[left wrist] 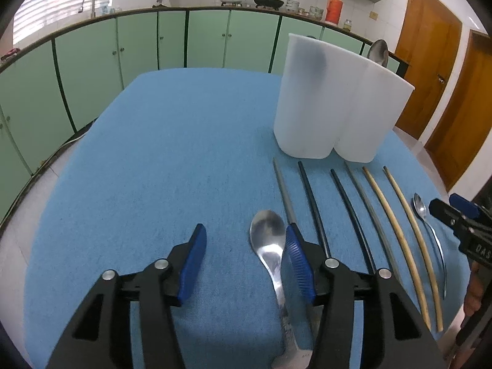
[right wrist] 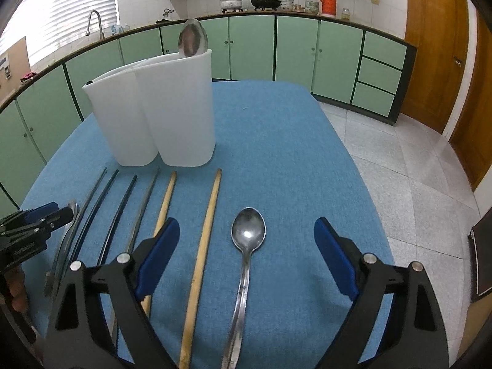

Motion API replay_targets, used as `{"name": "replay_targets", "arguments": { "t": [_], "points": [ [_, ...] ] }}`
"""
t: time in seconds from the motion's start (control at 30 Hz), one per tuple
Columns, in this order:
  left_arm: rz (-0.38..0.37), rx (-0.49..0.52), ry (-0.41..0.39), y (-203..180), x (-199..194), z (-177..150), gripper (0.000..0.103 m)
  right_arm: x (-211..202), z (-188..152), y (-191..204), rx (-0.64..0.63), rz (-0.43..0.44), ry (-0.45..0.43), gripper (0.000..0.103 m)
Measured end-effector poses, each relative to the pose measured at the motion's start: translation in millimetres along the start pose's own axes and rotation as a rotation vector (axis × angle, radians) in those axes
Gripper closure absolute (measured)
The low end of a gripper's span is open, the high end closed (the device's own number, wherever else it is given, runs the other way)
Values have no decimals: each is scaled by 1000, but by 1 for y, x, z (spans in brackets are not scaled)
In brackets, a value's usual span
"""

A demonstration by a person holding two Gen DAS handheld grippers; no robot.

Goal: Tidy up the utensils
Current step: 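Lower the left tool onto the small silver spoon and grasp it, then lower the right tool onto the remaining silver spoon and grasp it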

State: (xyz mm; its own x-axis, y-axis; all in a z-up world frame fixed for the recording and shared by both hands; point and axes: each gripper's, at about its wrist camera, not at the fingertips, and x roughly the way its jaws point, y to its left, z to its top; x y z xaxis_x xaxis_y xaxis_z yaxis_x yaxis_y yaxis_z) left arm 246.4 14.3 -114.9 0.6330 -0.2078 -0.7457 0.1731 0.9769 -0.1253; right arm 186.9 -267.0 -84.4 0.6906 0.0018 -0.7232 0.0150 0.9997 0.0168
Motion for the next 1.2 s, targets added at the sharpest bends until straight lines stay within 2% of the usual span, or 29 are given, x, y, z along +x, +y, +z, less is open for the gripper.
{"name": "replay_targets", "arguments": {
  "t": [0.23,0.3,0.37,0.43,0.53,0.6,0.73,1.0,1.03,1.2],
  "points": [
    [-5,30,11,-11,7,7,50,-1,-1,-3,11,3,-3,16],
    [-12,39,10,-13,8,8,56,-1,-1,-2,12,3,-6,16],
    [-29,46,10,-16,8,8,70,-2,-1,-3,15,4,-7,16],
    [-49,53,11,-20,7,7,78,-2,-1,-3,18,6,-7,16],
    [-64,50,16,-20,5,5,76,-2,-1,-2,18,7,-9,16],
    [-72,49,24,-19,5,2,71,-3,-1,-2,17,8,-11,16],
    [-56,72,14,-23,2,-3,69,-5,-1,-2,16,9,-18,16],
    [-76,72,7,-18,-3,-6,73,-3,0,-2,22,6,-16,16],
    [-77,67,4,-17,-4,-6,77,-3,0,-2,21,6,-15,16],
    [-80,51,-19,-13,-10,-5,77,-3,2,-3,23,11,-20,16]
  ]
}}
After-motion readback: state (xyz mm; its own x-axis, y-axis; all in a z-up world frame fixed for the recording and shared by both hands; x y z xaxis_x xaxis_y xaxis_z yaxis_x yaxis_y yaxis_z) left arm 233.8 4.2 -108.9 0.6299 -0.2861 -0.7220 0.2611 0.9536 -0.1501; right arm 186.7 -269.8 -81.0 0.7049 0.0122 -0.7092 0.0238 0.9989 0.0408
